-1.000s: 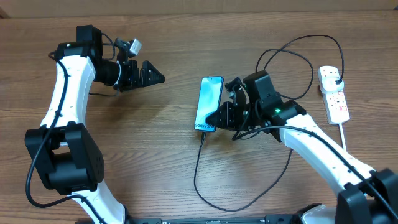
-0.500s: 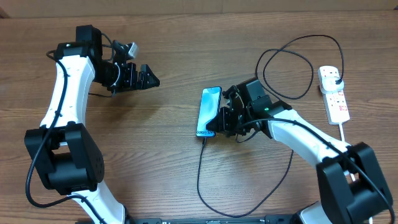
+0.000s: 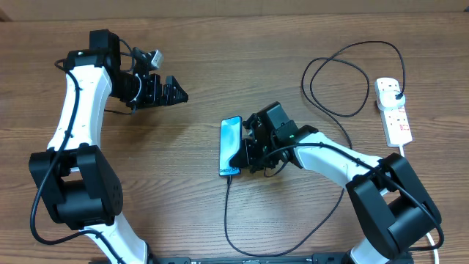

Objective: Plug charger to phone and switch on socket
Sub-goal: 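Lower the phone with the right gripper onto the table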

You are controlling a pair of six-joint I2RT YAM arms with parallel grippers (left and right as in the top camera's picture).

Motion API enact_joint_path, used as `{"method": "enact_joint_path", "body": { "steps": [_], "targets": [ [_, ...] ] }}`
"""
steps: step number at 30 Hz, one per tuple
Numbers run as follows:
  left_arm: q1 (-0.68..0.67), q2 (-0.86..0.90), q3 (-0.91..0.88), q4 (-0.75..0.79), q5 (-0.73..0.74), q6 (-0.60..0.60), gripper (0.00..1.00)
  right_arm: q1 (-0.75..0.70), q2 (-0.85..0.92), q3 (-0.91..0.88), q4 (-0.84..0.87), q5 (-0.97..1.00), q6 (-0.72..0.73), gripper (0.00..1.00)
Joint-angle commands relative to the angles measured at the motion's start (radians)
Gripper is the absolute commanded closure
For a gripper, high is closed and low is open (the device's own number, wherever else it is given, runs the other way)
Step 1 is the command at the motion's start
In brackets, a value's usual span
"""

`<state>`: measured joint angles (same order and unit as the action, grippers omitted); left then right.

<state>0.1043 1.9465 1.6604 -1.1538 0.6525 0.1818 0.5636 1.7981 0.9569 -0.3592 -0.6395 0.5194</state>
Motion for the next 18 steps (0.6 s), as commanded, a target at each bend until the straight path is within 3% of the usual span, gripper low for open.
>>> {"method": "enact_joint_path", "body": {
  "steps": [1,18],
  "targets": [
    [-0.009,-0.017,0.005,0.003,-0.006,-0.006,0.0,0.003,-0.006,0.004,0.009,0.01,-0.019,0.96],
    [-0.009,-0.017,0.005,0.003,-0.006,-0.006,0.0,0.004,-0.006,0.004,0.01,0.039,-0.02,0.91]
  ]
}}
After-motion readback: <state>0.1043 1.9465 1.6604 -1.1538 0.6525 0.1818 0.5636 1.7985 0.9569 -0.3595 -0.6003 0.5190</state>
